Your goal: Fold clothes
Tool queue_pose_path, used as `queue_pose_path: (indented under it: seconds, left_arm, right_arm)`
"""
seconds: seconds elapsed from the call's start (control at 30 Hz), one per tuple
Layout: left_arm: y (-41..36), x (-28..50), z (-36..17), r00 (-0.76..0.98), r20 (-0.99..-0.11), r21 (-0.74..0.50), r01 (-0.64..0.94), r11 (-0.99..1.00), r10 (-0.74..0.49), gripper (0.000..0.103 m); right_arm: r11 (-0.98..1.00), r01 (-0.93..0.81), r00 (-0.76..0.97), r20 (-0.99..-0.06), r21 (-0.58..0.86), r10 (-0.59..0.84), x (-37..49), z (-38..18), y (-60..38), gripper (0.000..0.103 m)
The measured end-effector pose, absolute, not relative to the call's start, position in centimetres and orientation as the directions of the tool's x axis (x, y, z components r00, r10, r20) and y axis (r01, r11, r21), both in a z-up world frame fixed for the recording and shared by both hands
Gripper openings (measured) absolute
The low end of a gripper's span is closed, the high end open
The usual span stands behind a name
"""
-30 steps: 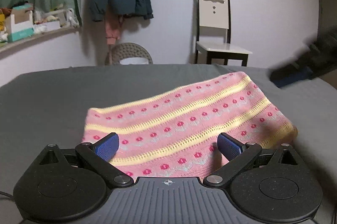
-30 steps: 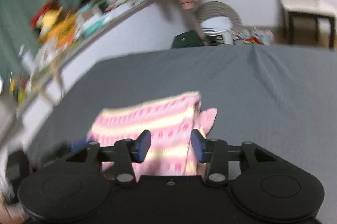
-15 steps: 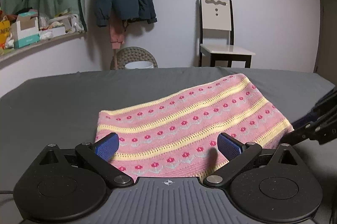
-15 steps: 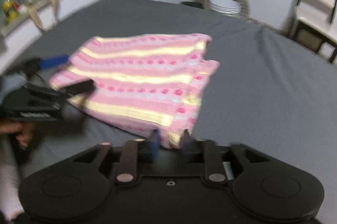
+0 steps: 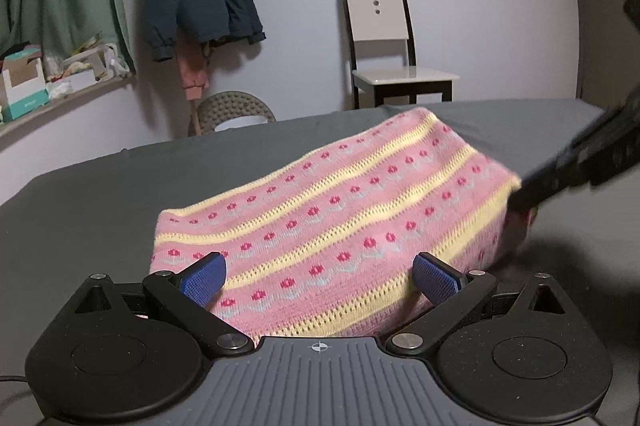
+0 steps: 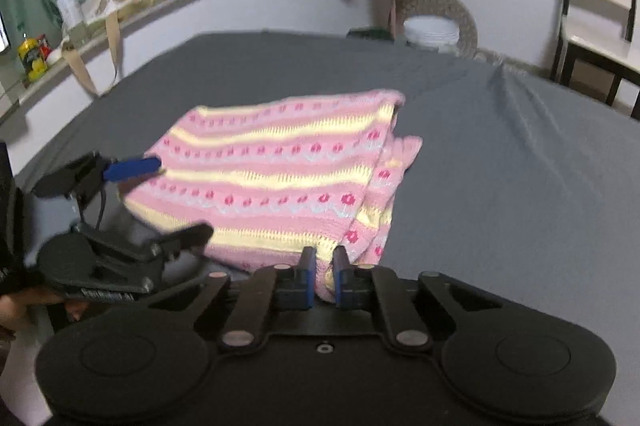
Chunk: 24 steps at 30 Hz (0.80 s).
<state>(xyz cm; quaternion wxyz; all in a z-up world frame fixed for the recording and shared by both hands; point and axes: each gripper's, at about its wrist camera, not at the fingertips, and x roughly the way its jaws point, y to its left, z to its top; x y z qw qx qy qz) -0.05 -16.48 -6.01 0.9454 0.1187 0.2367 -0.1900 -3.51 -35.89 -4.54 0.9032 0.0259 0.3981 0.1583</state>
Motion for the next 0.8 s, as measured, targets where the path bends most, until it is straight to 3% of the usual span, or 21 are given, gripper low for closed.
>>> queue_pose_path:
  seconds: [0.1, 0.3, 0.33, 0.37, 0.43, 0.47, 0.5, 0.63, 0.8]
  left_arm:
    - [-16.2, 0.1, -6.2, 0.805, -0.514, 0.132, 0.415, 0.9, -0.296, 0.1]
    - [-15.1, 0.0, -5.8, 0.791, -0.52, 0.07, 0.415, 0.907, -0.322, 0.1]
    - [-14.7, -0.2, -5.4, 0.795, -0.507, 0.056, 0.417, 0.907, -0.334, 0.1]
    - [-14.3, -0.3, -5.1, 0.798, -0.494, 0.042, 0.418, 0.907, -0.345, 0.1]
    - [-13.6, -0.8, -4.3, 0.809, -0.46, 0.066, 0.442, 0.895, -0.366, 0.1]
    - [-13.2, -1.0, -3.9, 0.816, -0.442, 0.093, 0.454, 0.886, -0.372, 0.1]
    - [-12.8, -1.0, -3.5, 0.819, -0.438, 0.097, 0.451, 0.887, -0.369, 0.1]
    - [-9.7, 0.3, -1.1, 0.763, -0.46, -0.078, 0.475, 0.876, -0.455, 0.1]
    - [-5.6, 1.2, 2.2, 0.82, -0.401, -0.163, 0.374, 0.913, -0.408, 0.101]
  right_arm:
    - [0.964, -0.245, 0.617, -0.751, 0.101, 0.235, -3.4, -4.9, -35.9, 0.007]
    - [0.959, -0.253, 0.566, -0.784, 0.129, 0.255, -2.4, -6.2, -35.6, 0.011]
    - [0.959, -0.25, 0.595, -0.761, 0.132, 0.26, -2.7, -5.8, -35.8, 0.019]
    - [0.959, -0.248, 0.622, -0.737, 0.135, 0.265, -3.0, -5.4, -36.0, 0.038]
    - [0.955, -0.276, 0.683, -0.678, 0.104, 0.272, -3.9, -4.3, -35.7, 0.066]
    - [0.95, -0.305, 0.715, -0.642, 0.069, 0.276, -4.5, -3.7, -35.2, 0.072]
    - [0.943, -0.331, 0.745, -0.605, 0.032, 0.282, -5.1, -3.0, -34.7, 0.073]
    - [0.803, -0.485, 0.79, -0.566, -0.345, 0.234, -7.0, -5.0, -28.1, 0.078]
    - [0.48, -0.537, 0.835, -0.519, -0.694, 0.183, -8.5, -8.3, -20.5, 0.08]
